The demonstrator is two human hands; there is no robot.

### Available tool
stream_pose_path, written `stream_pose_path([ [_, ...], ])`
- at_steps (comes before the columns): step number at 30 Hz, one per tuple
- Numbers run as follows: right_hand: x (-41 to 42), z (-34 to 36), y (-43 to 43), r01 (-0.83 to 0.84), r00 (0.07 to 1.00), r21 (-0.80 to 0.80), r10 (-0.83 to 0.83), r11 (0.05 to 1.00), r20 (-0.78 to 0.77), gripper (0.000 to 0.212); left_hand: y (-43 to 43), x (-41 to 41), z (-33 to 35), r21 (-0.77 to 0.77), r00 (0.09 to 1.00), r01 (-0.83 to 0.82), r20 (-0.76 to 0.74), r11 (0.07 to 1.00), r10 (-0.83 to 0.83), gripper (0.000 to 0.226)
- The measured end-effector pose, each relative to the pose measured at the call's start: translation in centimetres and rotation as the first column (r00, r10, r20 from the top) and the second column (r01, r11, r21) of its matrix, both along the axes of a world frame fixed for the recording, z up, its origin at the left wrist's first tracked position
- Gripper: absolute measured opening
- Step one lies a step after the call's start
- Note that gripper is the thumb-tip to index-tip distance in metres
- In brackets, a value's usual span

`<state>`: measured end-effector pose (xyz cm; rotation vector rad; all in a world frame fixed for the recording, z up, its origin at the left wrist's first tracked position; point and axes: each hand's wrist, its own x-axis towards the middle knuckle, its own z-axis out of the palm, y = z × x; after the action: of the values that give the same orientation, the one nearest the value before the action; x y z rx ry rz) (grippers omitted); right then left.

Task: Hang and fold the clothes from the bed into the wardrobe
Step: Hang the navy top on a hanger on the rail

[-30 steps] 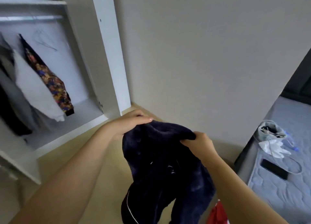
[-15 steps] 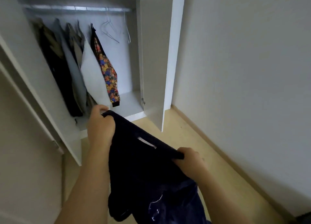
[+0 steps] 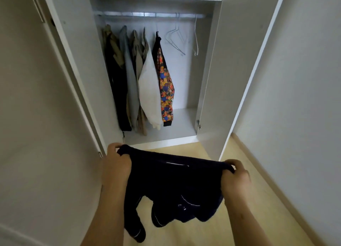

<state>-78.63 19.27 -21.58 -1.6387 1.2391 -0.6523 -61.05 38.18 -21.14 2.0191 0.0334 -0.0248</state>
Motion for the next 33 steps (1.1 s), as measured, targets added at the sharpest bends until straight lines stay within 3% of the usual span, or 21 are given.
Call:
stream_pose_path([
  [3, 4.4, 0.5, -2.5, 0.028, 0.977, 0.146, -0.059, 0.989, 0.207, 0.033, -2.2, 2.8, 0.4, -0.324, 0.968, -0.075, -0.251, 0.943, -0.010, 0.034],
  [5, 7.4, 0.4, -4.8, -0.017, 0.965, 0.208, -0.038, 0.978, 0.259, 0.029, -4.4, 4.7, 1.0, -0.540, 0.876, -0.163, -0.464, 0.826, -0.130, 0.029],
  [7, 10.1, 0.3, -7.8, -0.064, 0.957, 0.256, -0.013, 0.965, 0.290, 0.025, -7.2, 6.9, 1.5, -0.690, 0.831, -0.231, -0.507, 0.686, -0.230, 0.025],
  [11, 14.8, 1.1, -14.7, -0.105, 0.958, 0.267, 0.025, 0.958, 0.286, 0.017, -14.0, 11.6, 3.5, -0.851, 0.878, -0.335, -0.437, 0.404, -0.194, 0.021],
  [16, 20.9, 2.2, -20.9, -0.099, 0.942, 0.181, 0.033, 0.978, 0.335, 0.021, -19.5, 16.2, 4.6, -0.891, 0.969, -0.216, -0.247, 0.399, -0.026, 0.028],
  [22, 27.1, 0.9, -24.6, -0.129, 0.943, 0.200, 0.058, 0.971, 0.329, 0.019, -23.4, 21.4, 4.4, -0.891, 0.966, -0.217, -0.254, 0.400, -0.043, 0.019],
  [25, 30.6, 0.5, -26.6, -0.156, 0.943, 0.202, 0.086, 0.967, 0.320, 0.017, -25.7, 24.3, 5.4, -0.852, 0.965, -0.144, -0.234, 0.503, -0.121, 0.031],
  [27, 33.6, 0.4, -28.0, -0.173, 0.938, 0.210, 0.096, 0.962, 0.333, 0.016, -27.3, 27.2, 6.2, -0.877, 0.971, -0.134, -0.209, 0.462, -0.116, 0.043],
  [28, 35.4, 0.5, -28.6, -0.179, 0.937, 0.216, 0.099, 0.960, 0.335, 0.015, -28.1, 28.7, 6.6, -0.903, 0.967, -0.169, -0.229, 0.396, -0.108, 0.050],
  [30, 39.3, 0.7, -29.9, -0.194, 0.937, 0.212, 0.117, 0.958, 0.330, 0.014, -29.5, 32.2, 8.2, -0.929, 0.950, -0.240, -0.285, 0.281, -0.130, 0.043],
  [33, 46.0, 1.7, -31.3, -0.244, 0.931, 0.178, 0.178, 0.953, 0.320, 0.012, -30.6, 38.0, 10.6, -0.921, 0.959, -0.192, -0.249, 0.338, -0.135, 0.027],
])
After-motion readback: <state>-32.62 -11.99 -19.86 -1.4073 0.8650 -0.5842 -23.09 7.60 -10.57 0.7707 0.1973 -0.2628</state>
